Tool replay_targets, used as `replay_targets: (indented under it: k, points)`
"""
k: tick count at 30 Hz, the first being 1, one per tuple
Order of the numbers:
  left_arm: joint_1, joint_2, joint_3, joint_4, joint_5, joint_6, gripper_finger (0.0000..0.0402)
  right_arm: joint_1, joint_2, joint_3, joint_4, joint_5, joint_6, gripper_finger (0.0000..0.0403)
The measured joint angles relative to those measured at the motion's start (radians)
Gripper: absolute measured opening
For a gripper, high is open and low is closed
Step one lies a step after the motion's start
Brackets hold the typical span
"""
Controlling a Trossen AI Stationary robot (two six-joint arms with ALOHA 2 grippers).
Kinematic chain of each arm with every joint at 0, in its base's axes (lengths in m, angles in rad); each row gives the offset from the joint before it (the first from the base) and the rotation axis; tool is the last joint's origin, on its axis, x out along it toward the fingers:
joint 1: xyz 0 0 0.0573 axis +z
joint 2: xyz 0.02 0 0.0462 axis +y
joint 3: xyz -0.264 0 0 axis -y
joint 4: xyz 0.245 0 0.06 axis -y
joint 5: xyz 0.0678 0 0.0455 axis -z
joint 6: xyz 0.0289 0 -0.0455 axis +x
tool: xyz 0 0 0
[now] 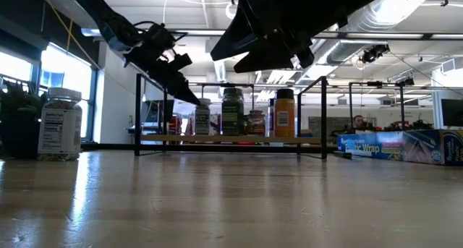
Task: Shelf spices
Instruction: Put the white seasoning bottle on the shelf, then put the white seasoning bottle on the shelf align with the other white seasoning bottle
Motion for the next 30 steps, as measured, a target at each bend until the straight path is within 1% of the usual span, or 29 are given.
replay_targets:
  k: [3, 6, 10, 13, 16, 19, 22, 26, 30]
  points:
    - [0.0, -0.017, 0.0, -0.032, -0.011, 0.013, 0.0252, 0.0, 0.0, 0.0, 0.0, 0.0, 0.0, 0.0268]
    - [0.0, -0.075, 0.0, -0.073, -0.033, 0.013, 0.0252, 0.0, 0.0, 0.0, 0.0, 0.0, -0.002, 0.0268]
    - [-0.013, -0.215, 0.0, -0.197, -0.039, 0.01, 0.0252, 0.0, 0.0, 0.0, -0.002, 0.0, -0.009, 0.0268]
    - [-0.058, -0.349, 0.002, -0.345, -0.035, 0.021, 0.0252, -0.004, 0.0, 0.0, 0.0, -0.004, -0.02, 0.0268]
    - [-0.158, -0.475, 0.002, -0.472, -0.041, 0.022, 0.0252, -0.016, 0.0, 0.0, 0.009, -0.038, -0.036, 0.0268]
    - [-0.315, -0.574, 0.002, -0.603, -0.091, 0.017, 0.0252, -0.032, 0.0, 0.0, 0.022, -0.071, -0.053, 0.0268]
    - [-0.486, -0.631, 0.002, -0.764, -0.146, 0.017, 0.0252, -0.045, 0.0, 0.0, 0.056, -0.091, -0.085, 0.0268]
    - [-0.664, -0.637, 0.009, -1.014, -0.169, -0.066, 0.0252, -0.057, 0.0, 0.0, 0.093, -0.095, -0.128, 0.0268]
    - [-0.772, -0.595, 0.023, -1.193, -0.193, -0.164, 0.0252, -0.062, 0.0, 0.0, 0.115, -0.115, -0.152, 0.0268]
